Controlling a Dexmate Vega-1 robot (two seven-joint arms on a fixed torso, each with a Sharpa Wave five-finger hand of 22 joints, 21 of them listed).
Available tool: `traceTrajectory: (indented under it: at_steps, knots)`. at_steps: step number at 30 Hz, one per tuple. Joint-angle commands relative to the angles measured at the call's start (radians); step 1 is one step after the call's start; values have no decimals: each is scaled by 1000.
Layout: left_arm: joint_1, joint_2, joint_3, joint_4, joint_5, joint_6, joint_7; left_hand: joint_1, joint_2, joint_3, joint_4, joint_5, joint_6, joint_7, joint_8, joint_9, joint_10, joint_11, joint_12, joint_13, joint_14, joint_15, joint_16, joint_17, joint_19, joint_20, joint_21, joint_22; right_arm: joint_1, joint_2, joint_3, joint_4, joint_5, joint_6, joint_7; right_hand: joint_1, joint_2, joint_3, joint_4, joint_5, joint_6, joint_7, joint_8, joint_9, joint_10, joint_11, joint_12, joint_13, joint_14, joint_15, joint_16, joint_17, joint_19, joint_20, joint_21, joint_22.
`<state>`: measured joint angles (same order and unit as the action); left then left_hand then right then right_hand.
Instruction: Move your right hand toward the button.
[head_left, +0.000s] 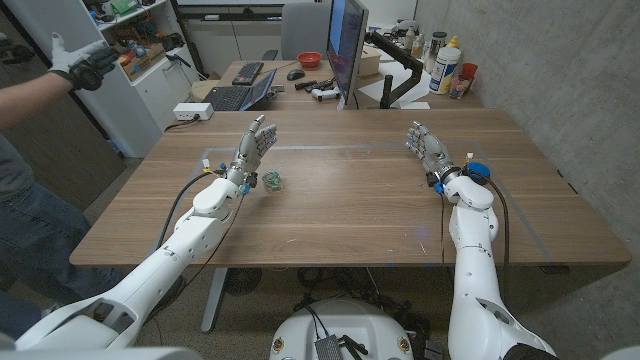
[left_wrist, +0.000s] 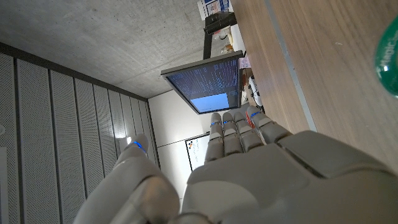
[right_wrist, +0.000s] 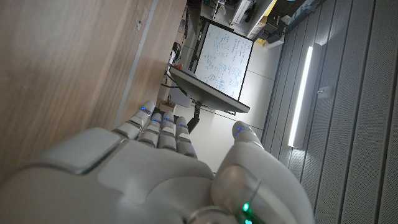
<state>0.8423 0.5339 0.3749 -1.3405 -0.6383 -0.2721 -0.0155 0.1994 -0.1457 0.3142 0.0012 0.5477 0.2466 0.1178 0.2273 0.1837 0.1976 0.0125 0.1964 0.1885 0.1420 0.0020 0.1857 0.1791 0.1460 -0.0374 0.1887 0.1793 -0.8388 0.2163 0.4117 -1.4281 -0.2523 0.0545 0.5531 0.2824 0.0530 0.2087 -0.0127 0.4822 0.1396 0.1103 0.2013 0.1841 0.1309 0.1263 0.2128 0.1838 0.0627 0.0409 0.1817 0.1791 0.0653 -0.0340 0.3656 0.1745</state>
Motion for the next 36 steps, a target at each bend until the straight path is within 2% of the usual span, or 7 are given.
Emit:
traceTrajectory:
  at_steps: [1, 13, 36]
  knots:
    - [4, 7, 1, -11, 2, 5, -1, 7, 3, 1, -5, 7, 9, -1, -3, 6, 0, 0, 4, 1, 1, -3, 3, 4, -1, -28, 6, 1, -19, -2, -22, -48, -45, -22, -27, 11, 2, 3, -4, 7, 4, -7, 2, 1, 11, -4, 8, 2, 11, -1, 7, 2, 12, -24, -3, 4]
    - [12, 12, 2, -23, 1, 9, -2, 8, 5, -2, -7, 8, 10, -1, -5, 6, 1, -2, 5, 1, 1, -4, 3, 4, -4, -24, 6, 2, -36, -21, -67, -115, -140, -83, -66, 20, 5, 6, -11, 9, 15, -16, 4, 1, 22, -7, 11, 2, 16, -5, 8, 1, 15, -25, -7, 4]
    - [17, 17, -1, -42, 8, -1, 2, 9, 8, -5, -9, 9, 10, -1, -9, 6, -1, -1, 4, 1, -1, -4, 3, 4, -9, -20, 6, 2, -61, -42, -111, -190, -230, -138, -112, 40, 2, 9, -29, 15, 22, -31, 3, 2, 32, -17, 12, 3, 23, -14, 7, 0, 19, -28, -17, 4]
